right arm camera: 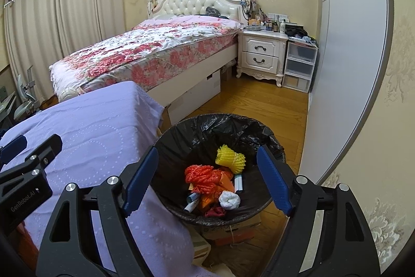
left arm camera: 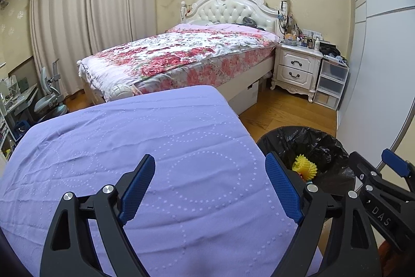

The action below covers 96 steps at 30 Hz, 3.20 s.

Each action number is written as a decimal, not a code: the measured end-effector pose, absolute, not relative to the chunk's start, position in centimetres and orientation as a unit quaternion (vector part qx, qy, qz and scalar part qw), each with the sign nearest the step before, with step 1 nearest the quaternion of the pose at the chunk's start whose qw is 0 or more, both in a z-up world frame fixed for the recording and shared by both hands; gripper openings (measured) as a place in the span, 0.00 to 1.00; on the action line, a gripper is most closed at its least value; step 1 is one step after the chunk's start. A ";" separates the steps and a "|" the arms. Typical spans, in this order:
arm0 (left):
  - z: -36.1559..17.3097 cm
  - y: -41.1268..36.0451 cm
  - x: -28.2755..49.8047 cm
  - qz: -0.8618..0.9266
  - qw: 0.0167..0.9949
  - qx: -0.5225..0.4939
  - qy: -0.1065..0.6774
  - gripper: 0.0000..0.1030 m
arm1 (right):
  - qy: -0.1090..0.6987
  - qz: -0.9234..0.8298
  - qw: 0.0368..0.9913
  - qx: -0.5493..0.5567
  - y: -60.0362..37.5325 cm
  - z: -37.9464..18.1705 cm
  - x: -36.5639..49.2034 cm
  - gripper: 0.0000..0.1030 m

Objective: Collect trash

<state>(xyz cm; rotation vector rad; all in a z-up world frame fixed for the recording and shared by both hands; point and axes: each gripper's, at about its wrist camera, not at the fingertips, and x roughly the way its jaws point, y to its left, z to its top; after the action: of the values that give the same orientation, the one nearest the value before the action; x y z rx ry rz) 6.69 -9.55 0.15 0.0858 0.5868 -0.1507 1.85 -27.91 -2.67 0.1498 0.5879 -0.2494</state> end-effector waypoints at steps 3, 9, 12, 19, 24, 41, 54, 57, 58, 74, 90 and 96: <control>0.6 -8.9 5.8 -0.073 0.956 0.039 0.280 0.82 | 0.289 -0.117 0.947 0.072 -27.2 -2.6 1.3 0.75; 1.1 -8.2 4.5 -0.071 0.959 0.034 0.272 0.82 | 0.285 -0.108 0.950 0.061 -26.0 -2.2 0.3 0.75; 1.1 -7.9 4.1 -0.070 0.960 0.032 0.271 0.82 | 0.280 -0.105 0.952 0.058 -25.6 -1.9 -0.1 0.75; 1.0 -7.4 3.7 -0.070 0.959 0.028 0.272 0.82 | 0.270 -0.102 0.956 0.050 -25.0 -1.3 -0.7 0.76; 1.1 -7.1 3.6 -0.068 0.960 0.025 0.271 0.82 | 0.269 -0.102 0.957 0.048 -24.7 -1.1 -0.8 0.76; 0.7 -6.8 3.5 -0.068 0.958 0.023 0.277 0.82 | 0.269 -0.102 0.956 0.048 -24.6 -1.1 -0.8 0.76; 0.7 -6.8 3.5 -0.068 0.958 0.023 0.278 0.82 | 0.270 -0.102 0.956 0.047 -24.5 -1.1 -0.8 0.76; 0.7 -6.8 3.5 -0.068 0.958 0.023 0.278 0.82 | 0.269 -0.102 0.956 0.047 -24.5 -1.1 -0.8 0.76; 0.7 -6.8 3.4 -0.068 0.958 0.023 0.278 0.82 | 0.269 -0.102 0.956 0.047 -24.5 -1.1 -0.8 0.76; 0.6 -7.0 3.3 -0.069 0.957 0.023 0.279 0.82 | 0.269 -0.103 0.956 0.047 -24.5 -1.1 -0.8 0.76; 0.4 -7.2 2.7 -0.062 0.958 0.014 0.278 0.82 | 0.270 -0.102 0.956 0.047 -24.3 -1.1 -0.8 0.76; 0.3 -7.3 2.6 -0.062 0.957 0.010 0.284 0.82 | 0.271 -0.102 0.956 0.046 -24.2 -1.0 -0.8 0.76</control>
<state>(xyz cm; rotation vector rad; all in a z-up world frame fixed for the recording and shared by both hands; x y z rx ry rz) 2.57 -7.30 0.32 0.0211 0.5772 -0.1264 -0.79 -24.21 -1.03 0.0935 0.5490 -0.2065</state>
